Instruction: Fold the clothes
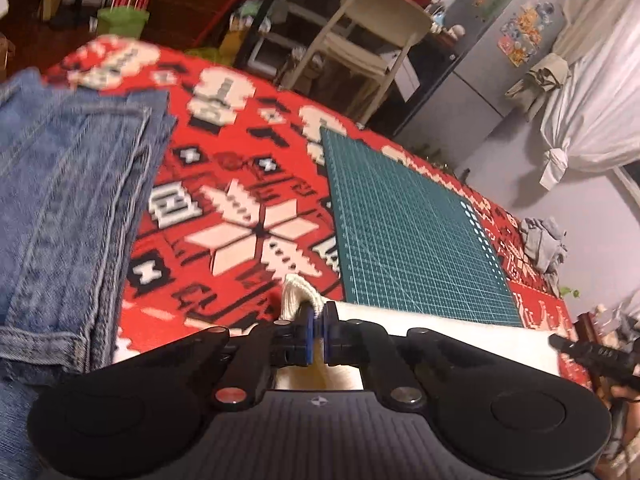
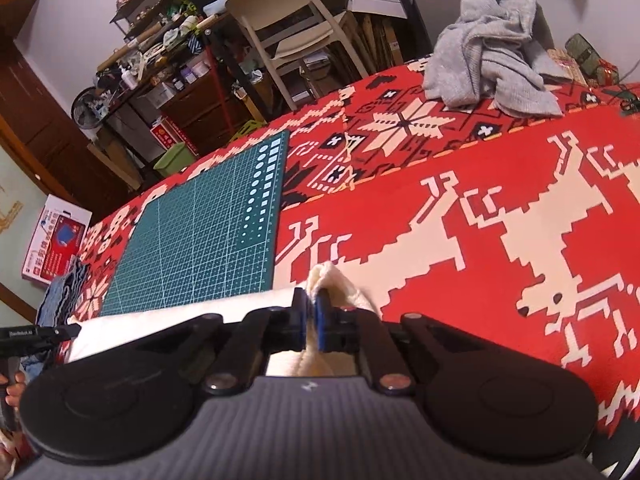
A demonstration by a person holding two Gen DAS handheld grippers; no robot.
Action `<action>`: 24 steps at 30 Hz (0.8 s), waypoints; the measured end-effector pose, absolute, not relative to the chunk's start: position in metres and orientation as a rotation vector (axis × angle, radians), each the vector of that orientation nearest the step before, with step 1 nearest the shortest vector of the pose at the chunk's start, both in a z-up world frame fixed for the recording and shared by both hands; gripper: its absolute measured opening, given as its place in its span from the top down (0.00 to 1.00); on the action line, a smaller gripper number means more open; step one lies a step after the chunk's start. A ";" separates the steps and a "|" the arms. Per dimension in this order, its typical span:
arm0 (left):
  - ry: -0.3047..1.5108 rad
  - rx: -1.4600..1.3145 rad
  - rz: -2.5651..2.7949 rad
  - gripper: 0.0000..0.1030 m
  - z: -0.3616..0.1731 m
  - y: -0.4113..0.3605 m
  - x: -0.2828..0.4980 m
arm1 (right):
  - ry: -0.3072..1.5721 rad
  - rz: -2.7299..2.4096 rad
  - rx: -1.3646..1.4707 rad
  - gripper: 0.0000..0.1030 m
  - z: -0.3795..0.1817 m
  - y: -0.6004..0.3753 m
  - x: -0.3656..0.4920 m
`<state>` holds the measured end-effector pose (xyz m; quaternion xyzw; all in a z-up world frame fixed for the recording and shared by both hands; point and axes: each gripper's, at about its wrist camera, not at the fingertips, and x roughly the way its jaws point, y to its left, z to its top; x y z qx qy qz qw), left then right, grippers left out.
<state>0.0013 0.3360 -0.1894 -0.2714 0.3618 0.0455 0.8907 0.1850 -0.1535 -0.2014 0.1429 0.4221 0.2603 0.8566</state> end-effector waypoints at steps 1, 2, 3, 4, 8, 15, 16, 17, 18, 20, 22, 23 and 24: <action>0.744 -0.539 0.097 0.96 -0.187 0.334 0.000 | 0.873 0.537 0.301 0.96 -0.200 -0.154 0.184; 0.743 -0.529 0.101 0.96 -0.187 0.334 0.000 | 0.859 0.526 0.300 0.96 -0.199 -0.155 0.184; 0.742 -0.521 0.105 0.96 -0.187 0.335 0.000 | 0.852 0.516 0.301 0.96 -0.199 -0.155 0.184; 0.750 -0.521 0.108 0.95 -0.189 0.336 0.001 | 0.856 0.510 0.307 0.96 -0.200 -0.155 0.185; 0.753 -0.413 0.104 0.95 -0.192 0.327 0.003 | 0.861 0.504 0.274 0.96 -0.209 -0.149 0.189; 0.752 -0.279 0.127 0.79 -0.179 0.311 -0.005 | 0.825 0.485 0.270 0.83 -0.196 -0.162 0.180; 0.753 -0.250 0.134 0.73 -0.176 0.308 -0.008 | 0.812 0.478 0.244 0.80 -0.191 -0.163 0.177; 0.745 -0.214 0.142 0.65 -0.172 0.304 -0.012 | 0.800 0.477 0.221 0.80 -0.186 -0.163 0.173; 0.735 -0.178 0.149 0.64 -0.168 0.300 -0.016 | 0.789 0.479 0.199 0.80 -0.181 -0.164 0.169; 0.723 -0.119 0.167 0.64 -0.161 0.293 -0.024 | 0.764 0.484 0.153 0.80 -0.171 -0.164 0.160; 0.711 -0.102 0.189 0.64 -0.154 0.286 -0.030 | 0.742 0.497 0.101 0.80 -0.162 -0.160 0.149; 0.703 -0.098 0.197 0.63 -0.150 0.282 -0.031 | 0.741 0.509 0.096 0.80 -0.159 -0.156 0.144; 0.701 -0.099 0.200 0.58 -0.147 0.277 -0.032 | 0.743 0.522 0.096 0.80 -0.155 -0.153 0.140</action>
